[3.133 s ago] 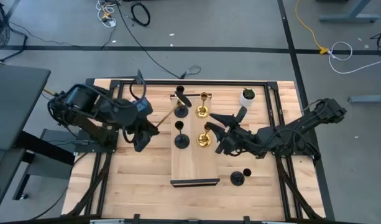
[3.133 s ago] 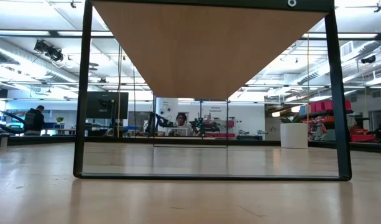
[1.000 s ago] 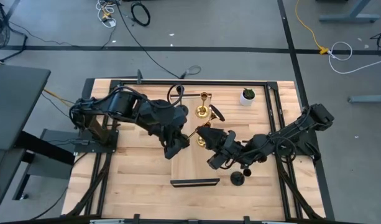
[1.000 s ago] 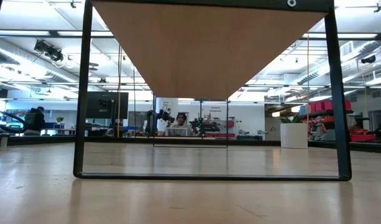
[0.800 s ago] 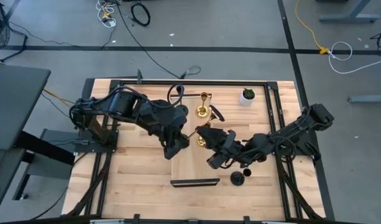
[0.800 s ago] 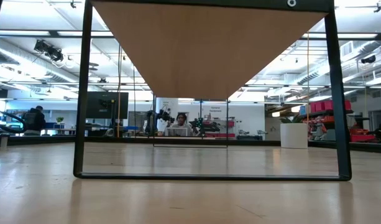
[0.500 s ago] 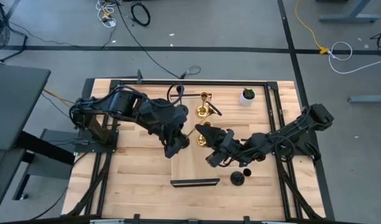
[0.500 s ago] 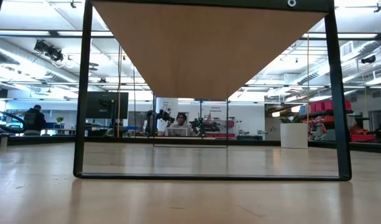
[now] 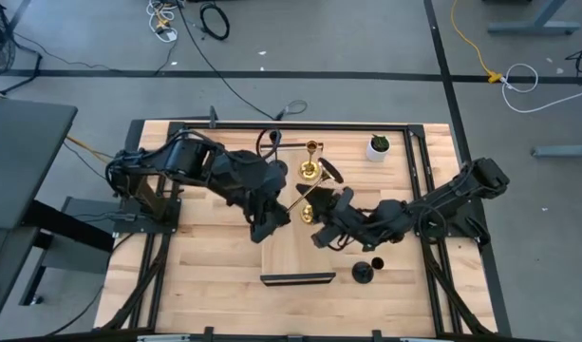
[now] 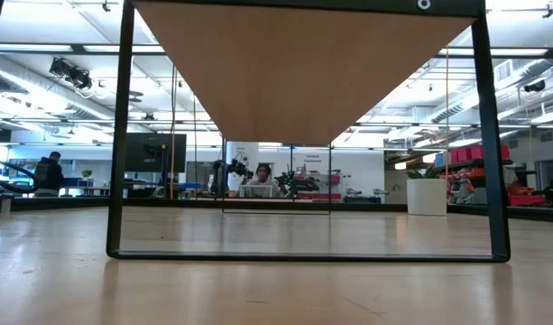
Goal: Pick & Place candle stick holders
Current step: Put the golden candle holder on the shelf
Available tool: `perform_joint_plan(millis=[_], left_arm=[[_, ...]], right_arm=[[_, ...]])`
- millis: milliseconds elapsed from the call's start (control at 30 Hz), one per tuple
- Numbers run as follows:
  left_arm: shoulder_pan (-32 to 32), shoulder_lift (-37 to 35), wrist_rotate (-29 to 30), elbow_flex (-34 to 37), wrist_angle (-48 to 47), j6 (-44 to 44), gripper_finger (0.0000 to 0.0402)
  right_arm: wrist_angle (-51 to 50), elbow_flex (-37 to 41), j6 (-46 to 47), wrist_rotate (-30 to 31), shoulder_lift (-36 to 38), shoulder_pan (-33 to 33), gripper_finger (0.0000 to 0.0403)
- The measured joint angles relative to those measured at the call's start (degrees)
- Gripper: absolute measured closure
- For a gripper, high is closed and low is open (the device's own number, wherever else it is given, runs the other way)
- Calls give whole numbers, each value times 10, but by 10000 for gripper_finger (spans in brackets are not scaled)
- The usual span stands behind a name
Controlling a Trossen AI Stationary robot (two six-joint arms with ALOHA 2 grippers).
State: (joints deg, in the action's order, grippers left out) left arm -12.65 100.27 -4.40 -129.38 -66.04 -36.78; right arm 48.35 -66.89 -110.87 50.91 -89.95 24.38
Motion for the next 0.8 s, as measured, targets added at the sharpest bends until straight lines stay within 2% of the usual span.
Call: perform_joint_plan(millis=[100, 333, 433, 633, 800], left_arm=[[0, 0, 0, 0, -4, 2, 367], [7, 0, 2, 0, -17, 2, 367], [10, 0, 3, 0, -16, 2, 367], [9, 0, -3, 0, -16, 0, 367], [10, 0, -4, 0, -11, -4, 367]], right_arm=[[-9, 0, 13, 35, 0, 6, 393], [1, 0, -22, 81, 0, 49, 356], [-18, 0, -27, 66, 0, 67, 331], [6, 0, -100, 37, 0, 70, 278], [6, -10, -141, 25, 0, 55, 258]])
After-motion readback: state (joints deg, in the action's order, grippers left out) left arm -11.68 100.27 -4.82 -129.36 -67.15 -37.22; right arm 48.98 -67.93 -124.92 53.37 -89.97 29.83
